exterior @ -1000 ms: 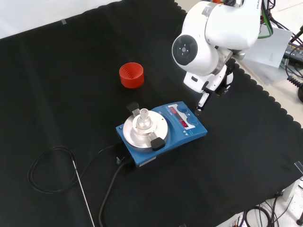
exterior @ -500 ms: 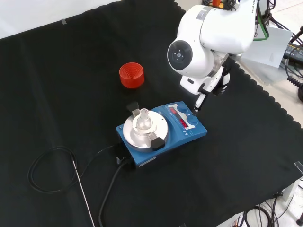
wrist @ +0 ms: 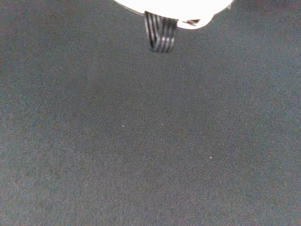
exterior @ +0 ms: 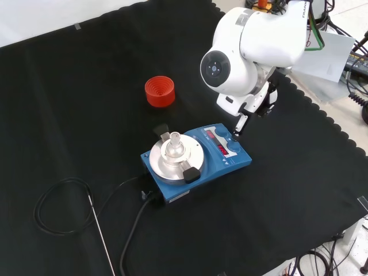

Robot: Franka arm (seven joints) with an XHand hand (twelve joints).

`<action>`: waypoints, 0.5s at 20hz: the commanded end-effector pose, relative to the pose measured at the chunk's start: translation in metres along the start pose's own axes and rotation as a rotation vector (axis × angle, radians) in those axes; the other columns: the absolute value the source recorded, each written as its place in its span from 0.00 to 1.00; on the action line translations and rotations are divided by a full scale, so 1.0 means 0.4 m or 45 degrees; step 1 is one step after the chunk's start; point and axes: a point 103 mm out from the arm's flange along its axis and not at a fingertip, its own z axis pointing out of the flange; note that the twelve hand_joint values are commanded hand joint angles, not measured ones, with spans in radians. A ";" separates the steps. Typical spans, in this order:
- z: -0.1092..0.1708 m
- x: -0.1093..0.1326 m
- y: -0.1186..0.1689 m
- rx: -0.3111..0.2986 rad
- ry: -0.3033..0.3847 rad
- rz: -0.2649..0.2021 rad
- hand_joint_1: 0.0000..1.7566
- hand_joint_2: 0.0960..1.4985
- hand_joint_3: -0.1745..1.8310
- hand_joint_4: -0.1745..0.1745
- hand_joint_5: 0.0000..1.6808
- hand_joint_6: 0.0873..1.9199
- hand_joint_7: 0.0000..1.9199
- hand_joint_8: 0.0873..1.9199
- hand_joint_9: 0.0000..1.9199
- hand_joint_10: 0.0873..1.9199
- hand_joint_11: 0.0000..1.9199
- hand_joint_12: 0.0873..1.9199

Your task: Turn on the heater.

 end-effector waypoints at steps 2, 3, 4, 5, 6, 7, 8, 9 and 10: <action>0.001 -0.001 0.004 0.014 0.000 -0.001 0.78 0.43 0.56 0.40 0.17 0.06 0.72 0.79 0.80 0.72 0.61 0.68; 0.001 -0.004 0.009 0.019 0.005 -0.003 0.78 0.43 0.57 0.40 0.18 0.06 0.72 0.79 0.80 0.72 0.61 0.68; 0.003 -0.007 0.014 0.021 0.005 -0.003 0.78 0.43 0.57 0.40 0.18 0.06 0.72 0.79 0.80 0.72 0.61 0.68; 0.004 -0.010 0.020 0.021 0.008 -0.004 0.78 0.43 0.57 0.40 0.18 0.06 0.72 0.79 0.80 0.72 0.61 0.68; 0.006 -0.011 0.024 0.021 0.009 -0.006 0.78 0.43 0.57 0.40 0.18 0.06 0.72 0.79 0.80 0.72 0.61 0.68; 0.007 -0.011 0.028 0.020 0.013 -0.008 0.78 0.43 0.57 0.40 0.18 0.06 0.72 0.79 0.80 0.72 0.61 0.68; 0.007 -0.011 0.030 0.020 0.016 -0.011 0.78 0.43 0.57 0.40 0.18 0.06 0.72 0.79 0.80 0.72 0.61 0.68; 0.008 -0.011 0.031 0.020 0.015 -0.013 0.78 0.43 0.57 0.40 0.18 0.06 0.72 0.79 0.80 0.72 0.61 0.68; 0.008 -0.011 0.033 0.020 0.018 -0.015 0.78 0.43 0.57 0.40 0.18 0.05 0.72 0.79 0.80 0.72 0.61 0.68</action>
